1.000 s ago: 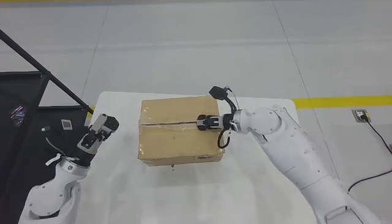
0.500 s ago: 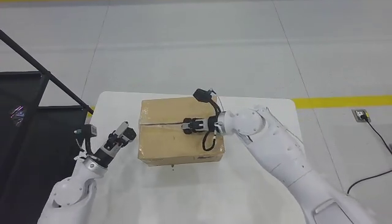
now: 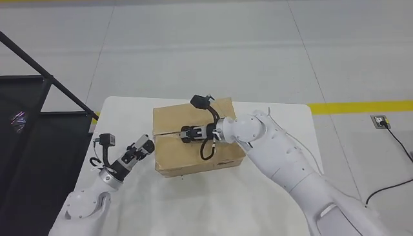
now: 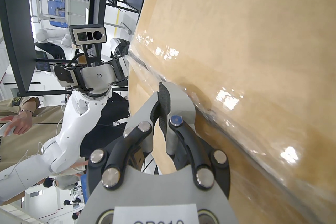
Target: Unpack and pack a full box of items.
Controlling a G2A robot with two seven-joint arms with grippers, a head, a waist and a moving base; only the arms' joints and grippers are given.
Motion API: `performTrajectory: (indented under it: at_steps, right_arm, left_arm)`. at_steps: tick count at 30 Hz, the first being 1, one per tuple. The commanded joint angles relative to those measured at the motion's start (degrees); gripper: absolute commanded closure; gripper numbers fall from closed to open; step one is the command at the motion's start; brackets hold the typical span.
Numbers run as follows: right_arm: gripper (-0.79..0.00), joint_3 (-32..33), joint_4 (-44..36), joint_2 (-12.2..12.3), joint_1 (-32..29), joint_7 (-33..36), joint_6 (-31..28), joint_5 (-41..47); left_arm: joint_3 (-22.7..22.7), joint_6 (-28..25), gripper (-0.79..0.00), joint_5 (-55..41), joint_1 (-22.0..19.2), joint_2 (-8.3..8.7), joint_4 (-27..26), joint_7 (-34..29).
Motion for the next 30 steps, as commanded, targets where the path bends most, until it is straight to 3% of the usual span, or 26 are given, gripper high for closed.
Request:
performTrajectory:
  at_steps: [1, 9, 21, 30]
  right_arm:
    - [0.000, -0.4, 1.0, -0.6, 0.4, -0.1, -0.3, 0.2]
    - [0.000, -2.3, 4.3, -3.6, 2.1, -0.1, -1.0, 0.8]
    - [0.000, -4.2, 11.0, -8.9, 4.4, -2.2, -4.2, 2.7]
    - [0.000, -5.1, 16.8, -11.8, 6.9, 2.1, -5.4, 2.4]
  left_arm:
    - [0.4, 0.0, -0.785, -0.1, 0.1, -0.03, -0.3, 0.1]
    - [1.2, -0.6, -0.785, -0.8, 0.6, -0.07, -0.6, 0.7]
    - [-4.8, -2.6, -0.785, -5.3, 3.5, 0.81, 0.3, 2.4]
    - [-6.0, -2.6, -0.785, -6.6, 3.9, 1.14, 1.0, 1.9]
